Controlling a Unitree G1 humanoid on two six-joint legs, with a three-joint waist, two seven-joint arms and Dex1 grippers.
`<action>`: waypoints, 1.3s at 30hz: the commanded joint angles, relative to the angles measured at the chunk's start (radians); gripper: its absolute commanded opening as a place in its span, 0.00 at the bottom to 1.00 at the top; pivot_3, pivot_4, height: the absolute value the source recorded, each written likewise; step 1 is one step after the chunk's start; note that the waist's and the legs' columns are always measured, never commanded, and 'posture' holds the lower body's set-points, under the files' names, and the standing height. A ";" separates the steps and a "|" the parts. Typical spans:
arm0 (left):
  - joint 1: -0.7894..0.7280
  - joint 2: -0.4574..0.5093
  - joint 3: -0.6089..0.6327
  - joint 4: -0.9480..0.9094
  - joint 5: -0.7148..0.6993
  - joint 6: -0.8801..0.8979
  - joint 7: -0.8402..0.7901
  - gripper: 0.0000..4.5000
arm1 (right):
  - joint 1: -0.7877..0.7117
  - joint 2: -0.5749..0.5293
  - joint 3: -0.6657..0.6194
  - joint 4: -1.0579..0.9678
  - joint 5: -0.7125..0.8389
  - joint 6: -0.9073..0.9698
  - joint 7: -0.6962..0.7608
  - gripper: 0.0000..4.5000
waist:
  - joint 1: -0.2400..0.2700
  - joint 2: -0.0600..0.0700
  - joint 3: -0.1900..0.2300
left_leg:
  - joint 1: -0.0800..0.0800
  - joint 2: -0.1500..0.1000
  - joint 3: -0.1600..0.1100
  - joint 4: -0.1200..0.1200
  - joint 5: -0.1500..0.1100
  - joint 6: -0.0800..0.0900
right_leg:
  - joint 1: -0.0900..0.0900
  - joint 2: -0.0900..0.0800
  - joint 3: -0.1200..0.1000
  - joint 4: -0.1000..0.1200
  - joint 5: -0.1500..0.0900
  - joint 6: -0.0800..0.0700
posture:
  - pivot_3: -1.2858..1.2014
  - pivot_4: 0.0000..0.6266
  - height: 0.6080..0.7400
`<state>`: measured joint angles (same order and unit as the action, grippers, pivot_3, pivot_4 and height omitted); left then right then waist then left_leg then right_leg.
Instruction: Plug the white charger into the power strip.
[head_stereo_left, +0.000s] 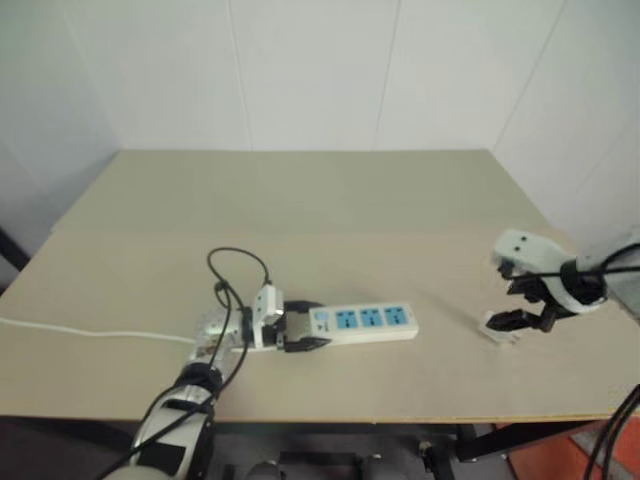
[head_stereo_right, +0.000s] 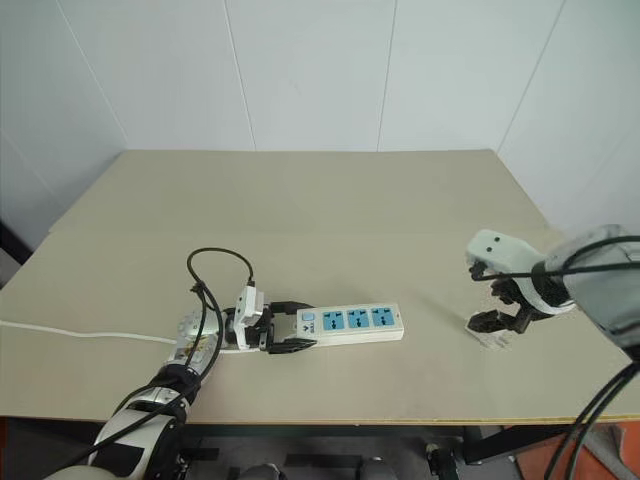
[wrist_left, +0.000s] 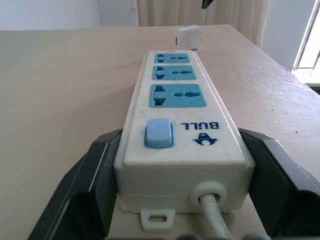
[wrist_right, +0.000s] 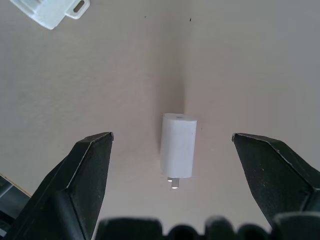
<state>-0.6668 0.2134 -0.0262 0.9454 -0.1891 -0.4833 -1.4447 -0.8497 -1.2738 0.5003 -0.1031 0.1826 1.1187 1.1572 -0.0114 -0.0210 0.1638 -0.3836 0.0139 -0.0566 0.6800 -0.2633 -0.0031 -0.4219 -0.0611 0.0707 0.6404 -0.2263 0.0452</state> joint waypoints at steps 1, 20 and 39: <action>0.026 -0.025 -0.035 -0.031 0.015 0.001 0.009 0.72 | -0.050 0.038 0.069 0.097 -0.101 -0.034 0.028 1.00 | 0.003 0.000 0.000 | 0.000 0.000 0.000 0.000 0.000 0.000 | 0.000 0.000 0.000 0.000 0.000 0.000 | 0.52 0.24 1.00; 0.078 -0.041 -0.052 -0.111 0.010 0.010 0.046 0.72 | -0.033 0.158 0.100 0.255 -0.215 -0.058 0.070 1.00 | 0.004 0.002 0.000 | -0.001 0.000 0.000 0.000 0.000 0.000 | -0.001 0.000 0.000 0.001 0.000 0.000 | 0.52 0.24 1.00; 0.117 -0.043 -0.079 -0.146 0.026 0.010 0.094 0.72 | -0.037 0.214 0.105 0.341 -0.260 -0.091 0.092 0.67 | 0.004 0.004 -0.002 | 0.000 -0.001 0.000 0.000 0.000 0.000 | 0.000 0.000 0.000 0.001 0.000 0.000 | 0.52 0.24 1.00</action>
<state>-0.5776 0.1865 -0.0728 0.7968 -0.1764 -0.4796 -1.3563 -0.8816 -1.0526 0.6216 0.2394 -0.0590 1.0424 1.2402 -0.0077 -0.0168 0.1619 -0.3836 0.0133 -0.0568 0.6801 -0.2633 -0.0031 -0.4222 -0.0616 0.0705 0.6411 -0.2262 0.0452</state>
